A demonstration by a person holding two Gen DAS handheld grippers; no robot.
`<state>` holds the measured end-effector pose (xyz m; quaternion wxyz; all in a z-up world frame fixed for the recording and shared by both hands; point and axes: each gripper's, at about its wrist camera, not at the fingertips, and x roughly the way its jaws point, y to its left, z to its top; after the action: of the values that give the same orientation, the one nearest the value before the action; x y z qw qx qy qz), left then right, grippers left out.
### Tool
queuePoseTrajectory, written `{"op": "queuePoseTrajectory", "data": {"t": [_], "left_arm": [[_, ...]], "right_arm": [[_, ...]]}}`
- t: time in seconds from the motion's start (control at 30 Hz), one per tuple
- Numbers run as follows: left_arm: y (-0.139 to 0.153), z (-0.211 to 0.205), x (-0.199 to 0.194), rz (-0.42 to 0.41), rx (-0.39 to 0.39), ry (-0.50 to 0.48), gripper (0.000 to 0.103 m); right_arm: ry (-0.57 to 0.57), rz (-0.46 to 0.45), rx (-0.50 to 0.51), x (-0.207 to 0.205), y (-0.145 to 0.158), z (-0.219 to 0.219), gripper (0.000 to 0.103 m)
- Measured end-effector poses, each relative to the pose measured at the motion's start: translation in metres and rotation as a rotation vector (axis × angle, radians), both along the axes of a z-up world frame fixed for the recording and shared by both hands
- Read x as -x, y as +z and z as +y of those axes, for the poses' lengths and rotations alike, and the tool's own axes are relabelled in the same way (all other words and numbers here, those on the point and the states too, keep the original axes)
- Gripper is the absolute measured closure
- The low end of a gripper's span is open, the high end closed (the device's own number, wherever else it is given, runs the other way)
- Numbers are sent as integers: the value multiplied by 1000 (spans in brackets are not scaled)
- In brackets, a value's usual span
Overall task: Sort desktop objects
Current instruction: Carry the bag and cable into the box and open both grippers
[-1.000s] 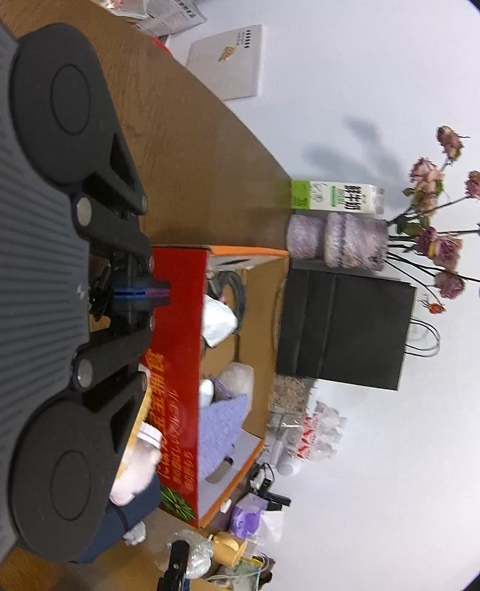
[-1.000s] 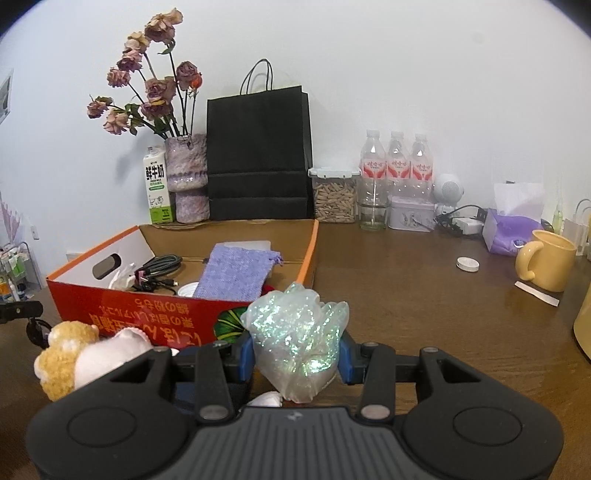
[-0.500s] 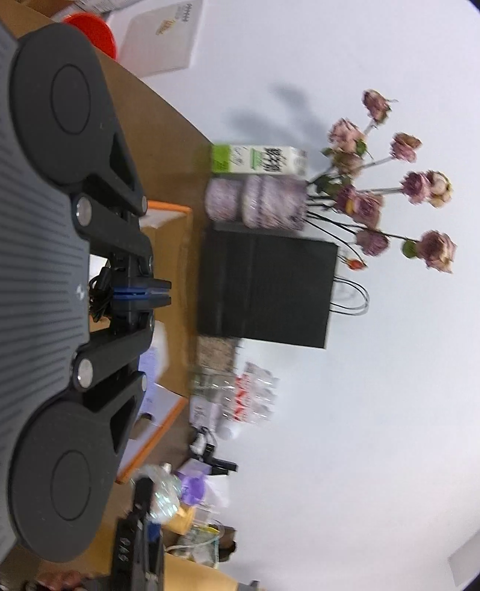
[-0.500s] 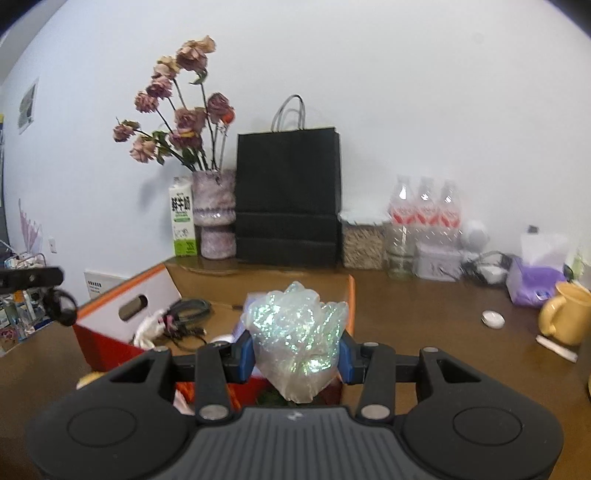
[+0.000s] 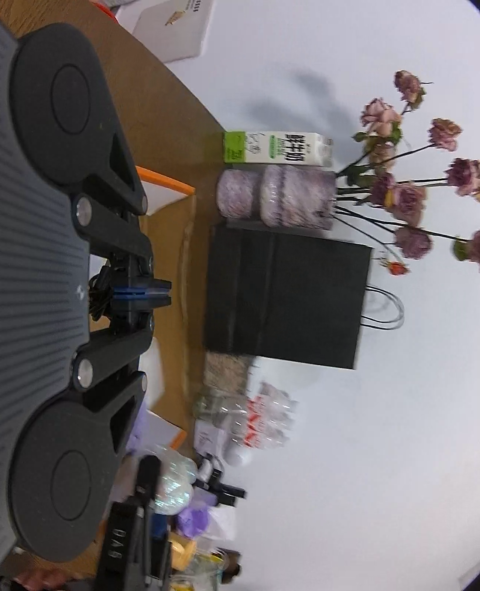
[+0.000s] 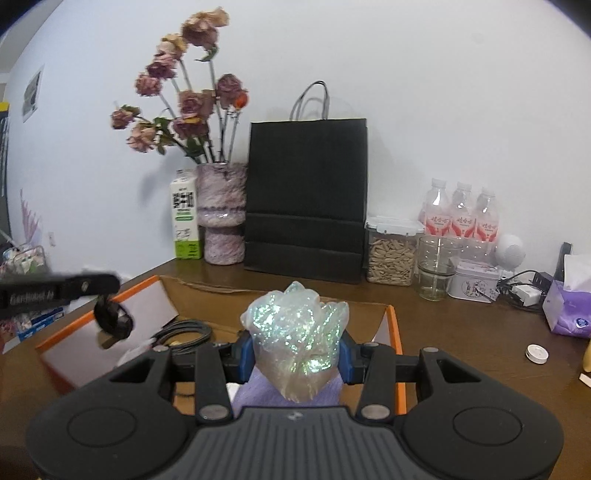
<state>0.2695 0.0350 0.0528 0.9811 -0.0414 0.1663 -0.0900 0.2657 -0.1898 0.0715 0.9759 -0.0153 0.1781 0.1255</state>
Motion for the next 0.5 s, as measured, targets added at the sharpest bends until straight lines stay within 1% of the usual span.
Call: {"op": "queuePoseTrajectory", "data": {"t": [0.1,0.17,0.3,0.37,0.4,0.43,0.47,0.5], "left_arm": [[-9,0,-6,23,-24,10,101],[-15,-3,-10,42,-42,9,101],[-22,-7,-13,53,-68,17,101],[-24,-8,-12,47,-76,31,99],[-25,-9,-11,41,-82,41,99],[-25,-9,-10,36,-90,50,93],[-25,-9,-10,36,-96,57,73],[-25,-10,-9,37,-98,66,54]], "right_arm": [[2,40,-19,-9,-13,-5,61],[15,59,-13,-9,-20,-5,61],[7,72,1,-8,-27,-5,60],[-12,67,10,-8,-29,-6,58],[-19,67,10,-7,-29,-7,54],[-29,69,10,-6,-30,-8,41],[-33,73,6,-6,-31,-9,33],[-37,73,3,-5,-31,-10,17]]}}
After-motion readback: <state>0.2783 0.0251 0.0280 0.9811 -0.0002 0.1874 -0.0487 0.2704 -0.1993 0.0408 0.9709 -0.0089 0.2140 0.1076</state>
